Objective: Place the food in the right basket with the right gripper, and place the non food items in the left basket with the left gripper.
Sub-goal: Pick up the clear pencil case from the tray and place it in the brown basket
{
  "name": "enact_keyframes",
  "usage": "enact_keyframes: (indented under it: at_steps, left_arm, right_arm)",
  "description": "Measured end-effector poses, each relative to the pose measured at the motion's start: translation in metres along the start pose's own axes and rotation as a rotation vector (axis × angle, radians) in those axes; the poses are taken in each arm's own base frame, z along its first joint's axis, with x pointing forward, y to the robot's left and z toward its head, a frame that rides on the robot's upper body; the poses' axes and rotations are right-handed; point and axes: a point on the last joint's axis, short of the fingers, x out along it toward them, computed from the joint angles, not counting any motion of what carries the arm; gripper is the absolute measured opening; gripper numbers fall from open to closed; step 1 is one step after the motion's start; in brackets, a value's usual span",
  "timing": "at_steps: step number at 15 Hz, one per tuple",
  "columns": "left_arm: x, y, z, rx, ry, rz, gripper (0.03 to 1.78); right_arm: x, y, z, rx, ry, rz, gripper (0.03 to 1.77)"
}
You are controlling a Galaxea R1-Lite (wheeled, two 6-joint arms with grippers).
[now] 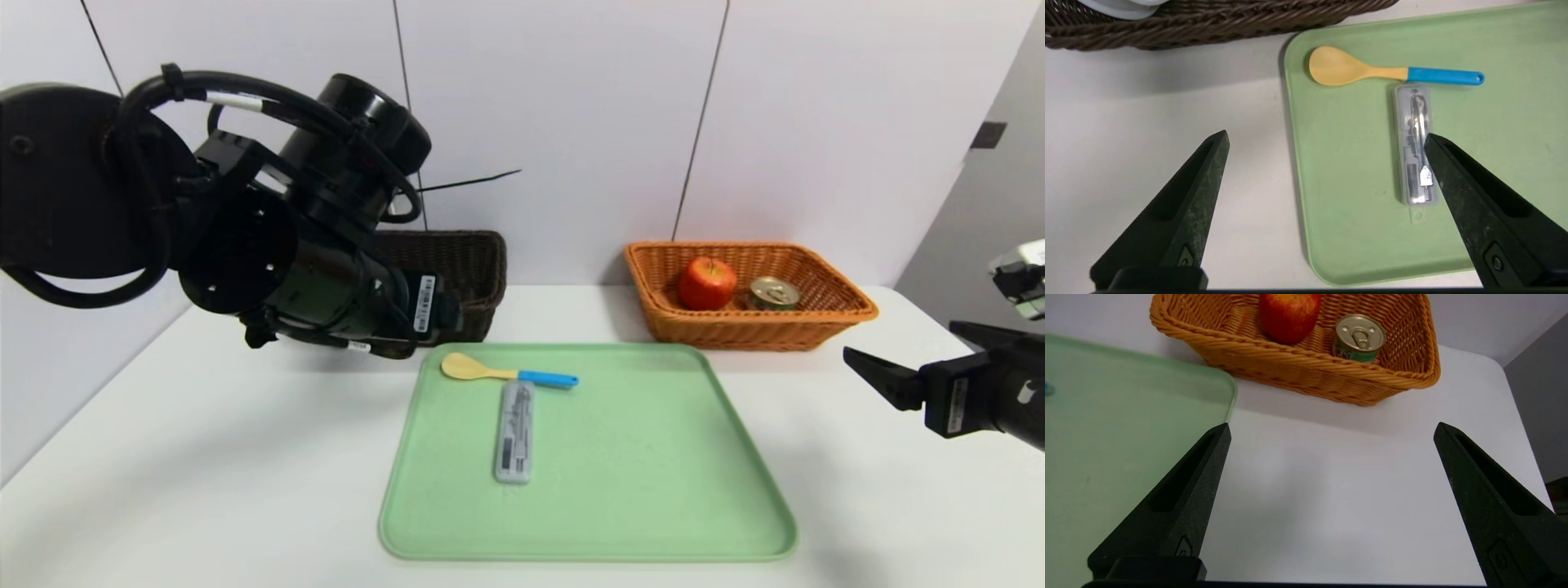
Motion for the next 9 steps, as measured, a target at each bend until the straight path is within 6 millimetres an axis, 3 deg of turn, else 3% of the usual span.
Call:
enact_keyframes:
  at_steps: [9]
  left_arm:
    - [0.011,-0.014,-0.022,-0.01,0.077,-0.005,1.69]
  right_arm:
    - [0.008,-0.011,0.042,0.022,-0.123,-0.042,1.71]
